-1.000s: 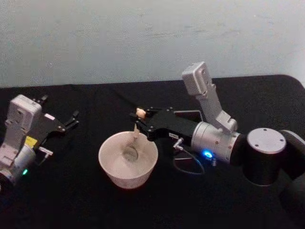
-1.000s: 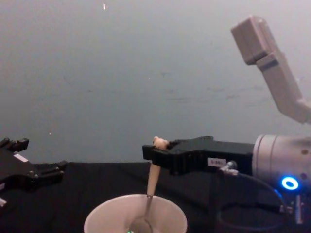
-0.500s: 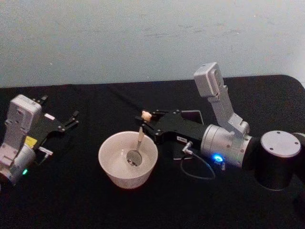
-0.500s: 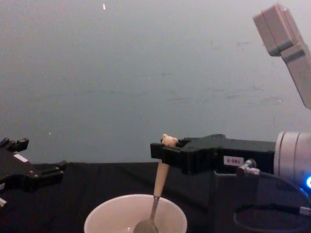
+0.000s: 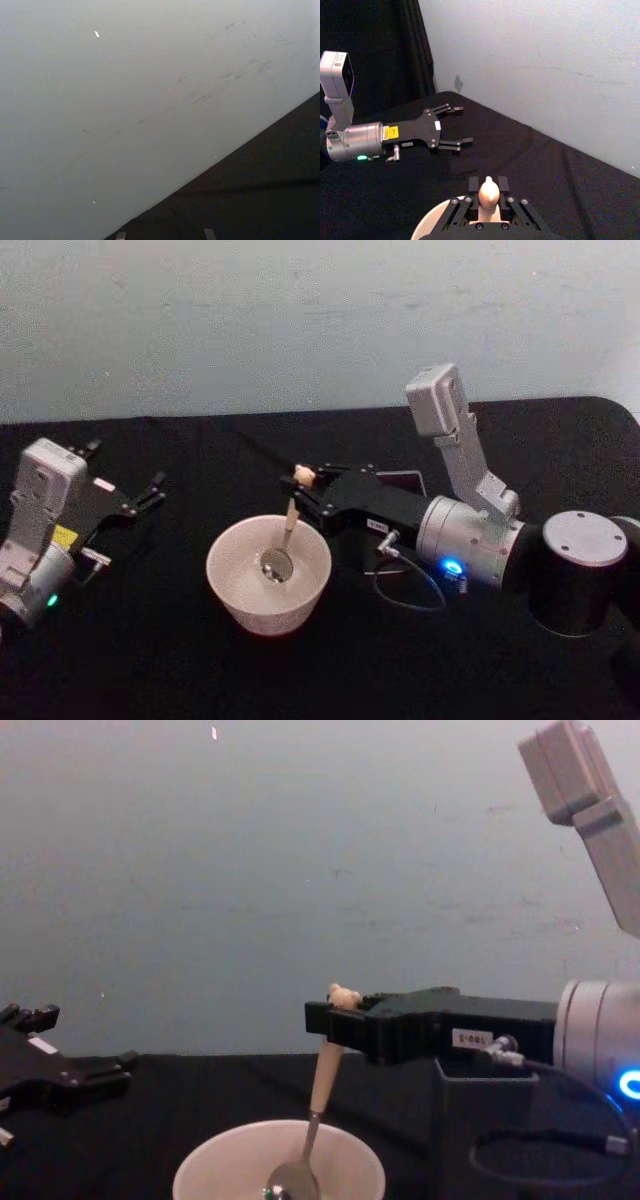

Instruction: Pick up the stirring spoon with one hand, stir inside the cup, then place it back in its original position.

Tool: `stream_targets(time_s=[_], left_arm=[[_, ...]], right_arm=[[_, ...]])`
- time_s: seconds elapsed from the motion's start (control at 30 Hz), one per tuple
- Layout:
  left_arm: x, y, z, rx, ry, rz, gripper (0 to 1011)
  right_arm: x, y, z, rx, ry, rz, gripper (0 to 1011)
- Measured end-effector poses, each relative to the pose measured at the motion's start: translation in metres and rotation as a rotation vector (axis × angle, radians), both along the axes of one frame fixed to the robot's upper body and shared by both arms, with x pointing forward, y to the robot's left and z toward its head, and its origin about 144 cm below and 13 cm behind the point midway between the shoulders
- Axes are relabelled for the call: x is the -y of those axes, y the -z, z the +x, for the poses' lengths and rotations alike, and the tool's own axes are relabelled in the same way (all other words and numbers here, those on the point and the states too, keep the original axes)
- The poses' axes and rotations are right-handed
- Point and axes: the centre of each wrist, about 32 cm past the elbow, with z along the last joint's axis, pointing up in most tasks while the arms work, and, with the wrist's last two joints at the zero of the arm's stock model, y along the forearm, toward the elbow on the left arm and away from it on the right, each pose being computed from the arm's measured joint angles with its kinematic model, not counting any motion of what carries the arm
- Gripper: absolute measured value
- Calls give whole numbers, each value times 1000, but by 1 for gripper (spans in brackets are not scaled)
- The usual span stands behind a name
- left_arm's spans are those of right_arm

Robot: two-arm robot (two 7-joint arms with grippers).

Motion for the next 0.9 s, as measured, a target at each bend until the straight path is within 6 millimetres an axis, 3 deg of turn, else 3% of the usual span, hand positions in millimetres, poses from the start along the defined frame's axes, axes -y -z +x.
stream_targets(time_s=[0.9], left_arm=[[0, 0, 0, 0, 0, 0, 1001]], right_arm=[[3, -12, 5, 13, 34, 44, 216]])
